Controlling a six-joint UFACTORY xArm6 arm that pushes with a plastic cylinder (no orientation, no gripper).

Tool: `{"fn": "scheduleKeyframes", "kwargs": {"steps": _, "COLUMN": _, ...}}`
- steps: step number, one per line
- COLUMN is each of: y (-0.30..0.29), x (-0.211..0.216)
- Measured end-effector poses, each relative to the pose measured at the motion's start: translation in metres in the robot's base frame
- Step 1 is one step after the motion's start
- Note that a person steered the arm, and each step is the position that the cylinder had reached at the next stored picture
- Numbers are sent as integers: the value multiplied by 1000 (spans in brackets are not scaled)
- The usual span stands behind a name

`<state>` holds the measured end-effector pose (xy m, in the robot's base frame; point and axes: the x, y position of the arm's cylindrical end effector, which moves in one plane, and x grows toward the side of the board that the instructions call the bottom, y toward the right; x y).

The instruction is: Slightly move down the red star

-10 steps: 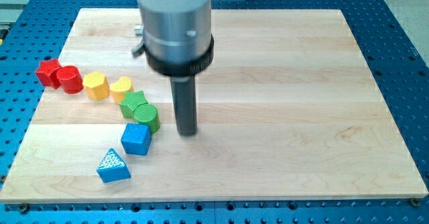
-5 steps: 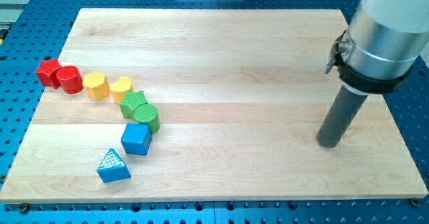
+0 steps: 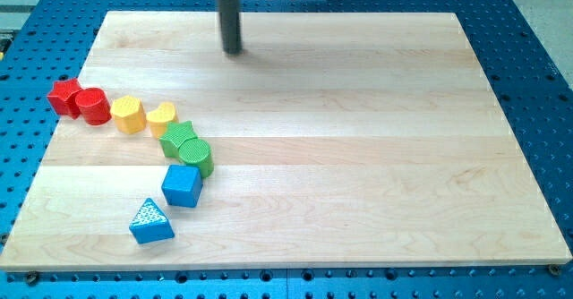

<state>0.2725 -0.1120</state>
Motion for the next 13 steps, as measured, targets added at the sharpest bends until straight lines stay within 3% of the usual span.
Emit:
{"fn": "scheduleKeyframes", "kwargs": {"steps": 1, "y": -50, "x": 27}}
{"fn": "scheduleKeyframes", "kwargs": {"steps": 4, "y": -176, "x": 54}}
{"fn": "scheduleKeyframes", "kwargs": {"steps": 5, "y": -193, "x": 73}}
{"fn": "scheduleKeyframes", "kwargs": {"steps": 7, "y": -191, "x": 109}}
{"fn": "scheduleKeyframes", "kwargs": {"steps": 11, "y": -191, "x": 121}}
{"fn": "scheduleKeyframes", "kwargs": {"steps": 12, "y": -182, "x": 74}}
{"fn": "scheduleKeyframes", "kwargs": {"steps": 13, "y": -116, "x": 55}}
